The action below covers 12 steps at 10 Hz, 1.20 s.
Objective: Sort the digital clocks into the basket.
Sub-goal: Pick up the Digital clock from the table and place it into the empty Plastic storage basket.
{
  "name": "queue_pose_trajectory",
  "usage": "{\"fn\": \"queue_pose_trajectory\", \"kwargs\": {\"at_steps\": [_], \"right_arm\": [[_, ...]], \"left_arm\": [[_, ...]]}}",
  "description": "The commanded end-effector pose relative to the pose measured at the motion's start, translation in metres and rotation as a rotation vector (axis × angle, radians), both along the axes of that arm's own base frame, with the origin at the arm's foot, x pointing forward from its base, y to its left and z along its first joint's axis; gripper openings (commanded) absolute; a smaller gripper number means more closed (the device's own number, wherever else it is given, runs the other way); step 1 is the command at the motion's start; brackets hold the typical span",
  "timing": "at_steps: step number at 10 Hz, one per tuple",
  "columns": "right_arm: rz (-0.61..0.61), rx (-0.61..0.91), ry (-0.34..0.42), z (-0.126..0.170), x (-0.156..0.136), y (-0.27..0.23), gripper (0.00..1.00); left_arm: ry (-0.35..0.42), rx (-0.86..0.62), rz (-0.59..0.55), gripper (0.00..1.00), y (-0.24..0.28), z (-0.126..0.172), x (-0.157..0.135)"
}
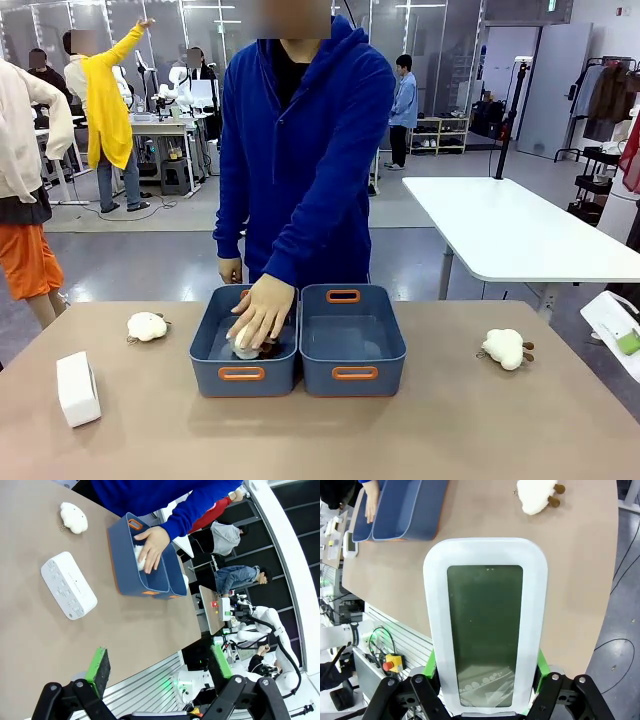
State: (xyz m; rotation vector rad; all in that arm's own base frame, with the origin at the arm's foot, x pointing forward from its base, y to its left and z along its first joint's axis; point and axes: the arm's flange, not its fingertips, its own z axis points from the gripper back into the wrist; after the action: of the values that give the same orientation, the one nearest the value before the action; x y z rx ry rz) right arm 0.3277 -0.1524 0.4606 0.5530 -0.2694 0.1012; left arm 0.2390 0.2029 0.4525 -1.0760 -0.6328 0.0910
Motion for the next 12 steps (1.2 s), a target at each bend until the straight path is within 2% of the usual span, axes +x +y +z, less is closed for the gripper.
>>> {"fn": "queue_pose_trajectory", "kwargs": {"at_steps": [1, 4, 6, 7, 9, 10, 11, 12], "right_arm": [[-0.005, -0.019, -0.014, 0.000, 0.004, 0.000, 0.42], [-0.009, -0.037, -0.018, 0.003, 0.004, 0.004, 0.42], [0.036, -0.073, -0.057, 0.021, 0.019, 0.034, 0.42], [0.095, -0.121, -0.098, 0.043, 0.037, 0.076, 0.42], [0.210, -0.217, -0.132, 0.068, 0.062, 0.166, 0.42], [0.240, -0.231, -0.123, 0.073, 0.071, 0.209, 0.42], [0.211, -0.278, -0.124, 0.072, 0.082, 0.250, 0.42], [0.214, -0.298, -0.114, 0.062, 0.096, 0.291, 0.42]], "left_arm": [[-0.016, -0.007, -0.012, 1.00, 0.001, 0.001, -0.001], [-0.016, -0.007, -0.012, 1.00, 0.001, 0.001, -0.001], [-0.016, -0.007, -0.012, 1.00, 0.001, 0.001, -0.001], [-0.016, -0.007, -0.012, 1.00, 0.001, 0.001, -0.001], [-0.016, -0.007, -0.012, 1.00, 0.001, 0.001, -0.001], [-0.016, -0.007, -0.012, 1.00, 0.001, 0.001, -0.001], [-0.016, -0.007, -0.012, 1.00, 0.001, 0.001, -0.001], [-0.016, -0.007, -0.012, 1.00, 0.001, 0.001, -0.001]]}}
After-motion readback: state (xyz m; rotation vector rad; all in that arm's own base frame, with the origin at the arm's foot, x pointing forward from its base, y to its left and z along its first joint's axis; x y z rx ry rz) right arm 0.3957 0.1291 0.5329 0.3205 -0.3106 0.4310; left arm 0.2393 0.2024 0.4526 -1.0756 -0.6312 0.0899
